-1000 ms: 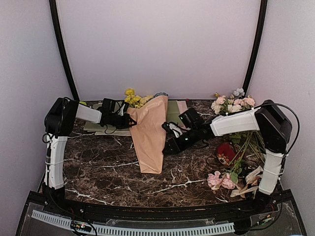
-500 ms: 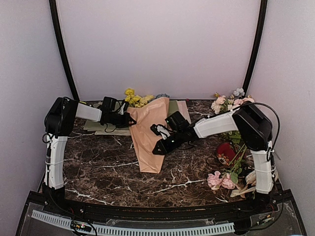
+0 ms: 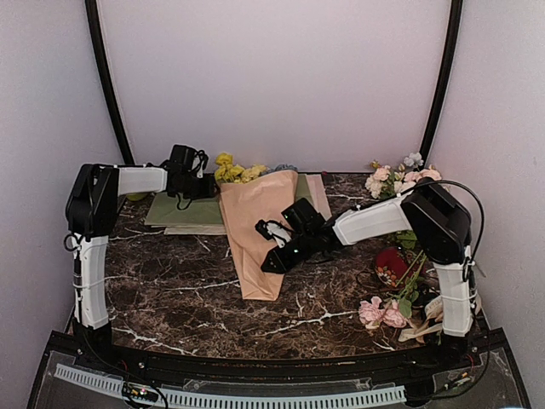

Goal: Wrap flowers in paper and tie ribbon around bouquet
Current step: Press the fold line on the folded bouquet.

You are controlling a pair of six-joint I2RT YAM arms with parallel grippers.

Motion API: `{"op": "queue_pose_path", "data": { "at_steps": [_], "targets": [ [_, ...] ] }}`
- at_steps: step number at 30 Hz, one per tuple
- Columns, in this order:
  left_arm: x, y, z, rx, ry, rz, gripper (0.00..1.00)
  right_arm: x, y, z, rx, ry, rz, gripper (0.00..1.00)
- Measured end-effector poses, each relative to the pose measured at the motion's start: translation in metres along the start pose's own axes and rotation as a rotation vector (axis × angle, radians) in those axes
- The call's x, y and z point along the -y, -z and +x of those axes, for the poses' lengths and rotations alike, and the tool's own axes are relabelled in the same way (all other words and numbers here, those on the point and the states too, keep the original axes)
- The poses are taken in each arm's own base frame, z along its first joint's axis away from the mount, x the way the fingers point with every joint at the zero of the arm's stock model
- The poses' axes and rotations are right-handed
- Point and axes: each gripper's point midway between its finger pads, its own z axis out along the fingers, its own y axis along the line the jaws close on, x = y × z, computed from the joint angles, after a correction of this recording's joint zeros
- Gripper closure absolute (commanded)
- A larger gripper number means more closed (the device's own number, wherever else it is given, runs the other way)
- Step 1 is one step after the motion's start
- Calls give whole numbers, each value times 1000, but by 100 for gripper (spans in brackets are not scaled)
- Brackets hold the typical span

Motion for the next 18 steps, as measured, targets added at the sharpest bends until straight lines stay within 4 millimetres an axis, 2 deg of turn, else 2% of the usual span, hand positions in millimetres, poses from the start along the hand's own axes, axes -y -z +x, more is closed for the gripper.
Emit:
{"op": "queue_pose_path", "data": {
  "at_steps": [2,4,5,6,7,8,9,11,12,13,14,18],
  "targets": [
    [4,26,-16,48,-36,-34,56,0,0,1,1,4,0,82],
    [17,56,-26,96,-85,-50,57,-1,0,1,2,6,-1,82],
    [32,75,-28,119,-120,-44,59,-1,0,1,3,8,-2,82],
    [58,101,-29,154,-164,-11,62,-1,0,1,4,11,-3,82],
    [77,105,-24,152,-187,18,67,-1,0,1,6,13,-3,82],
    [109,118,-17,168,-225,85,72,-1,0,1,8,16,-5,82],
    [131,127,-7,165,-244,141,77,-2,0,1,9,19,-8,82],
    [177,138,30,120,-277,287,79,-3,0,3,11,22,-16,82],
    [187,138,48,85,-276,332,79,-4,0,4,12,23,-21,82],
    [190,135,67,43,-261,363,80,-5,1,4,15,26,-29,82],
    [185,127,93,-20,-232,380,81,-7,1,6,15,26,-37,83],
    [157,102,156,-193,-145,359,82,-12,2,11,16,24,-72,83]
  ]
}}
